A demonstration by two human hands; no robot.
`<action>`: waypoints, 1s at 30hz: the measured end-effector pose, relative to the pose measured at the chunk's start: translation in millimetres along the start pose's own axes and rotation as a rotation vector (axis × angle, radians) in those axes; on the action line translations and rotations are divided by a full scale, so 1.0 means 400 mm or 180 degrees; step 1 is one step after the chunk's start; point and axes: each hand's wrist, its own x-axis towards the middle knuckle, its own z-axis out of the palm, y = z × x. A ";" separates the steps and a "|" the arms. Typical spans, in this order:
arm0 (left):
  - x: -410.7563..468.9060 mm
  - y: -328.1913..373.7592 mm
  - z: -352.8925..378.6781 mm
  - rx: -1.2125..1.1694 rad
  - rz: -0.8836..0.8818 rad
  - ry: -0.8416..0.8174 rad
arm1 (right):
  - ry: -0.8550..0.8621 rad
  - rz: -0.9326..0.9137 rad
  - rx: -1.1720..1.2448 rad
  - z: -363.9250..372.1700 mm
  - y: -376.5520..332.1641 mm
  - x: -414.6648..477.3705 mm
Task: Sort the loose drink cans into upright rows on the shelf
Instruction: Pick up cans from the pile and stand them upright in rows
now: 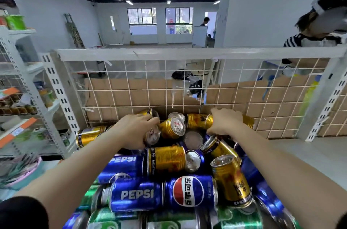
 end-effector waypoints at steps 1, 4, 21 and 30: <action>-0.002 -0.003 -0.007 -0.0057 -0.0094 -0.0011 | 0.0006 -0.0001 0.0163 -0.003 0.004 0.003; -0.002 -0.020 -0.031 -0.0418 -0.0345 0.0102 | 0.0097 0.0052 0.1041 -0.026 0.025 -0.002; 0.115 0.224 -0.305 -0.1829 -0.0191 0.1257 | 0.1086 0.0791 0.2992 -0.130 0.237 -0.224; 0.351 0.682 -0.386 -0.2780 0.0869 0.0987 | 0.1315 0.1486 0.2503 -0.108 0.580 -0.434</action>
